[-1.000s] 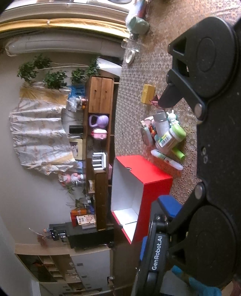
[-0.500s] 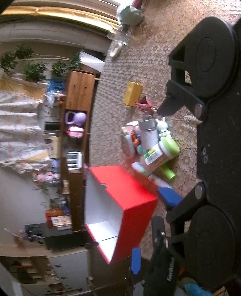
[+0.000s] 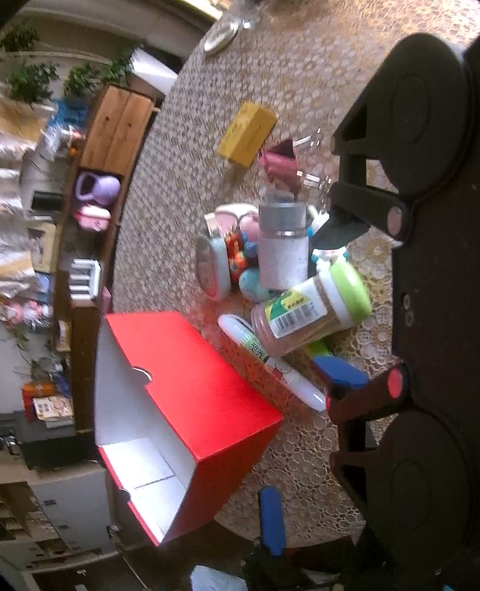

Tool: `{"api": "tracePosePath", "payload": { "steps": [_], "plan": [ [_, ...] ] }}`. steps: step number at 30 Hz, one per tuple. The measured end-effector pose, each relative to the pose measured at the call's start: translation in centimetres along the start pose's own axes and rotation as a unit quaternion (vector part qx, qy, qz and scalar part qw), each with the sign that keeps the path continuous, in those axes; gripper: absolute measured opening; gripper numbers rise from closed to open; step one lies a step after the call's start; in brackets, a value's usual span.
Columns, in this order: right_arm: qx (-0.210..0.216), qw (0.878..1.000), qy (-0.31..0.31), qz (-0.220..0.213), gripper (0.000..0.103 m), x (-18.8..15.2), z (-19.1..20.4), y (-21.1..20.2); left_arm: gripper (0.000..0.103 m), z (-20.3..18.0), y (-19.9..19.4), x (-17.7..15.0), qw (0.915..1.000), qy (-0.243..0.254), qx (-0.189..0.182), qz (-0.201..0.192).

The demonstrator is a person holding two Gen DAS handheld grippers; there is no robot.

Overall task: Organize rigid objects
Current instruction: 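Grasp the white marker with the left tool while the right tool grasps the green-lidded glass jar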

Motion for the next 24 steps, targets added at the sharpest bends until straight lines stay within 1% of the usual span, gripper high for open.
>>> {"api": "tracePosePath", "payload": {
  "steps": [2,4,6,9,10,12,13,15,17,19,22,24],
  "plan": [
    [0.001,1.000,-0.009,0.007,0.057,0.0,0.2,0.7,0.091,0.2,0.3,0.0,1.0000,-0.007,0.003,0.004],
    [0.003,1.000,-0.019,0.011,0.056,0.1,0.4,1.2,0.086,0.2,0.6,0.1,1.0000,-0.005,0.004,0.005],
    [-0.001,0.999,-0.030,0.015,0.056,0.2,0.6,1.7,0.086,0.2,1.0,0.0,1.0000,-0.001,0.006,0.006],
    [-0.008,0.999,-0.046,0.022,0.052,0.1,0.7,2.3,0.073,0.1,1.6,-0.1,0.9999,0.001,0.001,0.012],
    [-0.009,0.998,-0.049,0.025,0.050,0.2,0.8,2.6,0.071,0.2,1.8,-0.2,0.9999,0.001,0.002,0.015],
    [-0.011,0.998,-0.052,0.028,0.051,0.2,0.8,2.8,0.069,0.3,2.3,-0.2,0.9998,-0.006,0.004,0.021],
    [-0.012,0.998,-0.052,0.028,0.051,0.2,0.7,2.9,0.064,0.5,2.5,-0.2,0.9996,-0.012,0.005,0.024],
    [-0.011,0.998,-0.050,0.030,0.051,0.3,0.7,3.1,0.060,0.9,2.9,-0.3,0.9993,-0.023,0.005,0.029],
    [-0.011,0.998,-0.051,0.030,0.050,0.3,0.8,3.2,0.059,0.9,3.2,-0.2,0.9992,-0.026,0.008,0.031],
    [-0.011,0.998,-0.051,0.030,0.050,0.3,0.8,3.3,0.049,0.7,3.5,-0.2,0.9992,-0.026,0.007,0.031],
    [-0.010,0.998,-0.051,0.030,0.050,0.4,0.9,3.3,0.044,0.3,3.9,-0.3,0.9990,-0.027,-0.001,0.036],
    [-0.008,0.998,-0.049,0.030,0.050,0.4,0.8,3.3,0.042,0.2,4.2,-0.2,0.9990,-0.027,0.001,0.036]
  ]
}}
Point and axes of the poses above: each gripper's, at about its wrist camera, not at the fingertips, and y roughly the way its jaws point, z to its left, x to its top, the point moved 3 cm from there along y, roughly the way its jaws point, and after that the axes turned 2 degrees about -z, right-handed, at the moved point
